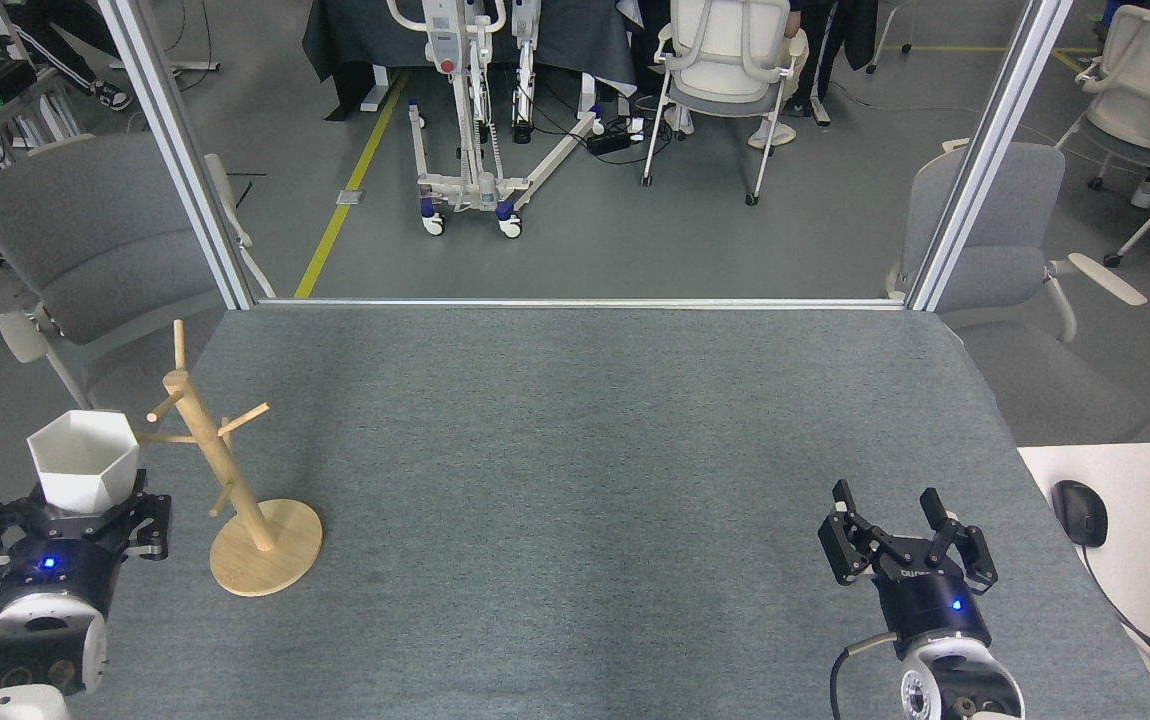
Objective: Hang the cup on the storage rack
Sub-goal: 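Raise the cup and hook it onto a peg of the mug tree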
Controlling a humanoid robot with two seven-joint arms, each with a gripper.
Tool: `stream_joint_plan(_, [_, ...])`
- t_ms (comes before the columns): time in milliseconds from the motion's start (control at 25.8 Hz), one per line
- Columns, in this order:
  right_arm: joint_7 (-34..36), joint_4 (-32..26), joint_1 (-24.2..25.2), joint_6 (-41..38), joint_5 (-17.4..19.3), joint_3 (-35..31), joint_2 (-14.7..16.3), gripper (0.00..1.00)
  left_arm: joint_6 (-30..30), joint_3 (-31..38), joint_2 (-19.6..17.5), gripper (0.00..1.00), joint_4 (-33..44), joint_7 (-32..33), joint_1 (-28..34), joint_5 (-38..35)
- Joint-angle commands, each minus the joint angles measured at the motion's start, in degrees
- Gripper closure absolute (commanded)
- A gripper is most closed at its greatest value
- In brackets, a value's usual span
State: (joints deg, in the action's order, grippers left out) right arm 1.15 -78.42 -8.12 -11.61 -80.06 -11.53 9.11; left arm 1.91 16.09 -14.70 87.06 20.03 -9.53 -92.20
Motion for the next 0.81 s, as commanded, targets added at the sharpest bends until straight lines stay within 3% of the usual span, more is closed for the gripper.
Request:
stream_joint_plan(0, [-0.18,0.20,-0.15,0.01,-0.01,0.02,-0.32,0.00,0.02,-0.97,0.11,1.00,-0.05,0.01,-0.05,-1.05])
stream_joint_plan(388, [-0.36,0.82,-1.73,0.10,-0.45,-0.33,-2.43,0.00,0.28,-1.85,0.02,1.00,0.13,-0.08,0.65,-1.84])
stream_joint_plan(775, [-0.18,1.96,-2.43,0.01,-0.01,-0.59,-1.02,0.00,0.46,-4.14,-0.07,1.00,0.30,-0.26,1.88,-3.51])
